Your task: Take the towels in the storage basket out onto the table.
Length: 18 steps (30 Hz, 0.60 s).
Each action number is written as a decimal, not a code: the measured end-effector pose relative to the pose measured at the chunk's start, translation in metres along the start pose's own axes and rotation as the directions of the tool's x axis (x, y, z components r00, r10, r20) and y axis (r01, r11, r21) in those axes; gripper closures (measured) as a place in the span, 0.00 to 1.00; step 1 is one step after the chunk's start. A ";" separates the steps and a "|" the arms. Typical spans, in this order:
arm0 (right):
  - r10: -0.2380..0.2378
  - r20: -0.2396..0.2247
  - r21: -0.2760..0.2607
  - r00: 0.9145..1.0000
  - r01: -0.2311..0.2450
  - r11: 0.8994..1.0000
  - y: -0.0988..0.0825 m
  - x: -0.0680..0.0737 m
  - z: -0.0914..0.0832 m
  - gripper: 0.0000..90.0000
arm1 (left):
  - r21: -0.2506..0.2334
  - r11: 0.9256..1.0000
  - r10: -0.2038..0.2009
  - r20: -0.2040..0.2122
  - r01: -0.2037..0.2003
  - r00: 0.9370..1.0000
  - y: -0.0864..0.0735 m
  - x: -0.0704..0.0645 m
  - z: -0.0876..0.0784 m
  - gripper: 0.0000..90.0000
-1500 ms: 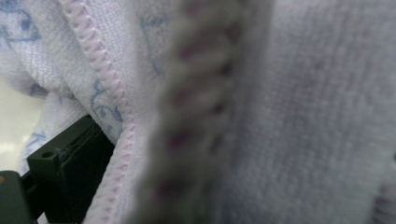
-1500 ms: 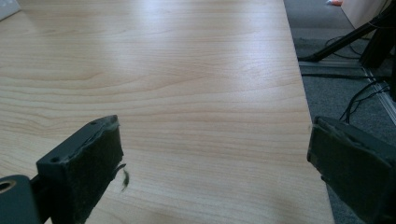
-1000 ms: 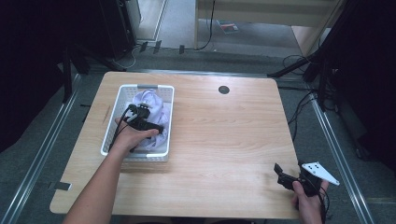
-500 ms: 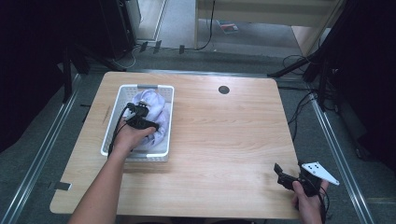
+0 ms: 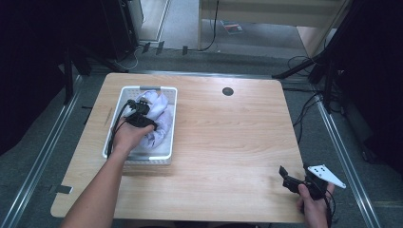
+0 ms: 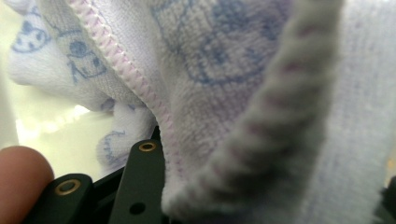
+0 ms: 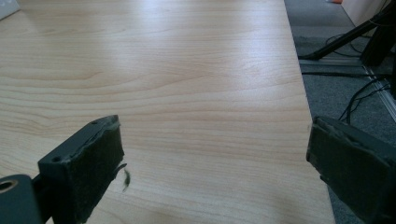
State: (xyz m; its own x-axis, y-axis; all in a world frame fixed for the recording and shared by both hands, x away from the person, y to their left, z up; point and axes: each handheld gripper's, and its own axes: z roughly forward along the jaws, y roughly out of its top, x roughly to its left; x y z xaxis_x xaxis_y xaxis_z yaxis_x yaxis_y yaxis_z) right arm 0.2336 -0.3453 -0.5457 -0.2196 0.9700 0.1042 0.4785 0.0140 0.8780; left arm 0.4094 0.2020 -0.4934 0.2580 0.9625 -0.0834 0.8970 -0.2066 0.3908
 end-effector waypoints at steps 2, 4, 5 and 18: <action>-0.002 -0.001 -0.001 1.000 0.002 1.000 0.000 0.000 0.000 0.04 | -0.001 1.000 -0.008 0.010 0.008 1.000 0.001 0.001 -0.003 0.69; -0.001 -0.002 -0.001 1.000 0.001 1.000 0.000 0.000 0.000 0.04 | -0.007 1.000 -0.007 0.011 0.007 1.000 0.001 0.002 -0.009 0.69; -0.002 -0.002 -0.001 1.000 0.002 1.000 0.000 0.000 0.000 0.04 | -0.015 1.000 -0.014 0.023 0.015 1.000 0.002 0.003 -0.015 0.69; -0.001 -0.002 -0.001 1.000 0.001 1.000 0.000 0.000 0.000 0.04 | -0.051 0.999 -0.005 0.022 0.006 1.000 0.019 0.007 -0.059 0.69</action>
State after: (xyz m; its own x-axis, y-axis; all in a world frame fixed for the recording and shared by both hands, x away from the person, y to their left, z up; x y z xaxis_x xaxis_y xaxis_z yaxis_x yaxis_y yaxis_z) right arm 0.2336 -0.3454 -0.5457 -0.2214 0.9696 0.1045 0.4777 0.0144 0.8784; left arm 0.4073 0.2151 -0.4327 0.2616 0.9595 -0.1049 0.8788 -0.1918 0.4370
